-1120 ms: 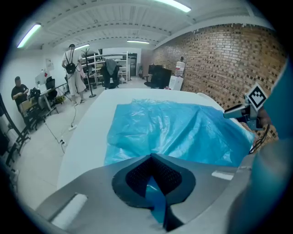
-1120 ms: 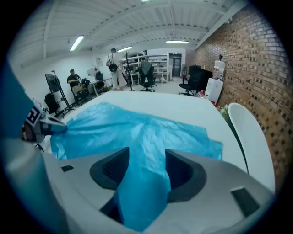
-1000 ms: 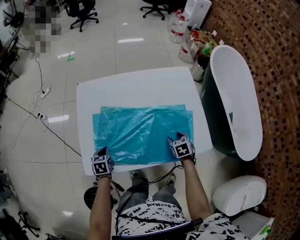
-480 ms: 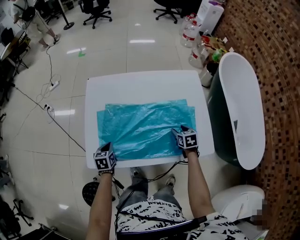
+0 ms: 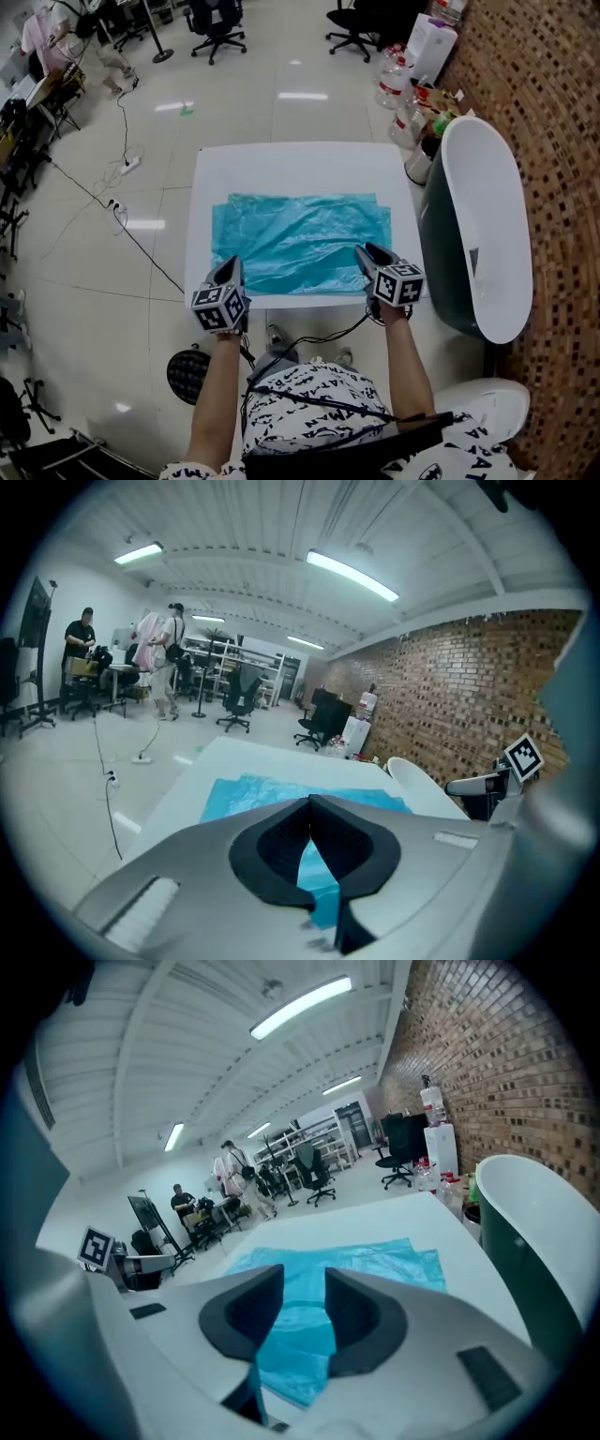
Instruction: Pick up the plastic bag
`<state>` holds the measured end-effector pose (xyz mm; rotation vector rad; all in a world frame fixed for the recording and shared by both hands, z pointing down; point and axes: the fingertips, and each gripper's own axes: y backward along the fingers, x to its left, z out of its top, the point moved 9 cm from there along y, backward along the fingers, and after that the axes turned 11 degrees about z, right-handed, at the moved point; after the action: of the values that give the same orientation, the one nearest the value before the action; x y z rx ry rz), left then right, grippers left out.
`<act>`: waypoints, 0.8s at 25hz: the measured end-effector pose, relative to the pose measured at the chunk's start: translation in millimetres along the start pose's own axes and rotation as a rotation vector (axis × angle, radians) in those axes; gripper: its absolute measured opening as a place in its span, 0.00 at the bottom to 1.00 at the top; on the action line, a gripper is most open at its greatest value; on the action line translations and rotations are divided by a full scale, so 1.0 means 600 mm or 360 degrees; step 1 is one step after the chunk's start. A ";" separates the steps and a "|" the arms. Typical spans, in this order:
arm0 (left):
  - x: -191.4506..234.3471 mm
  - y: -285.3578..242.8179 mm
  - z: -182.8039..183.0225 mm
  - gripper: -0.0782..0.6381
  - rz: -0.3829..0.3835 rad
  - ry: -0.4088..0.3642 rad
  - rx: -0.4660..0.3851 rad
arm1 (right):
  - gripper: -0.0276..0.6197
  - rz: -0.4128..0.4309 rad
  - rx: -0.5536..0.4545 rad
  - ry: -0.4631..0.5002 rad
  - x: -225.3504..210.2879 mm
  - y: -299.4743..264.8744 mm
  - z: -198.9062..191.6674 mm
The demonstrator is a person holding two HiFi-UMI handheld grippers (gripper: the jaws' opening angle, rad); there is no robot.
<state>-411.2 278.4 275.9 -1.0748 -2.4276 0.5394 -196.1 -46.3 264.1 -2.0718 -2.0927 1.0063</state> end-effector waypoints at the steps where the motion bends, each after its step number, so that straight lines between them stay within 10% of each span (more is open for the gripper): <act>1: -0.010 0.010 0.003 0.11 -0.0025 0.0014 -0.0020 | 0.20 0.0006 -0.0045 0.0015 0.015 0.010 0.001; 4: -0.046 0.040 0.017 0.11 -0.0097 0.0039 -0.0115 | 0.04 0.0074 -0.0187 0.0107 0.057 0.034 0.013; 20: -0.169 0.149 0.028 0.11 -0.0187 -0.0212 -0.0338 | 0.04 0.0017 -0.0227 0.0288 0.107 0.111 0.006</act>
<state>-305.0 254.3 193.8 -0.9972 -2.6937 0.3297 -146.3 4.0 204.6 -2.1480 -2.1196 0.6592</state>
